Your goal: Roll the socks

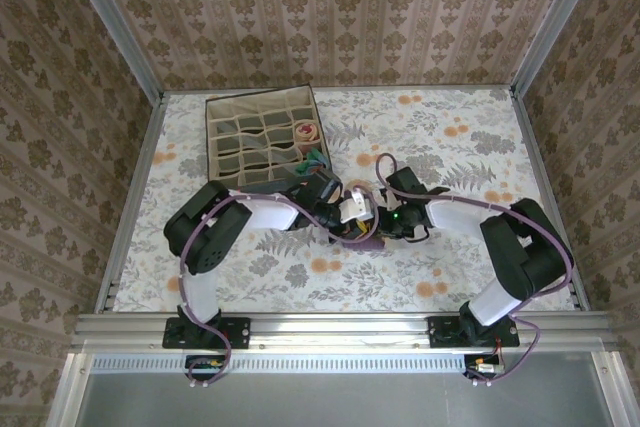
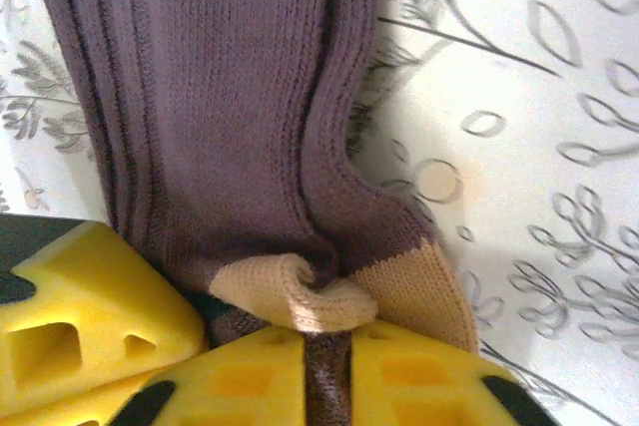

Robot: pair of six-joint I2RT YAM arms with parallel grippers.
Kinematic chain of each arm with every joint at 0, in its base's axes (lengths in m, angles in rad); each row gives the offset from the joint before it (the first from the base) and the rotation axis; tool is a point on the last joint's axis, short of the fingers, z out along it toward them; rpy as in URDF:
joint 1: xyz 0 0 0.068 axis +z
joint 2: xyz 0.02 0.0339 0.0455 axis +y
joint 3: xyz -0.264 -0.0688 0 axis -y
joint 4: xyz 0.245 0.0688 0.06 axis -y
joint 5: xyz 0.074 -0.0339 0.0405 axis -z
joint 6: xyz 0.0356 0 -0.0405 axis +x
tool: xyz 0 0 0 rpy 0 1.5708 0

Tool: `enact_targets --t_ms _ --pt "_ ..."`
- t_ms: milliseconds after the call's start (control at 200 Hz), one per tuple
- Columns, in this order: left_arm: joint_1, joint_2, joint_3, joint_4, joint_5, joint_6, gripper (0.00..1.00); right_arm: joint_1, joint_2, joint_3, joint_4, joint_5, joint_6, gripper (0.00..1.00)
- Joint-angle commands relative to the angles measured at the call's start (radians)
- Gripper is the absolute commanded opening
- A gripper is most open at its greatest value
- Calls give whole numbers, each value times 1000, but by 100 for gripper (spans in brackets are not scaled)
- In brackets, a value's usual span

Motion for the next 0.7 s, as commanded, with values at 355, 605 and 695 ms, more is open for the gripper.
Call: enact_targets --t_ms 355,605,695 --pt "-53 -344 -253 87 -288 327 35 23 188 -16 -174 36 -90 0" --pt "-177 -331 -273 89 -475 434 37 35 206 6 -193 34 -97 0" --pt "-195 -290 -262 83 -491 444 38 39 205 10 -201 32 -100 0"
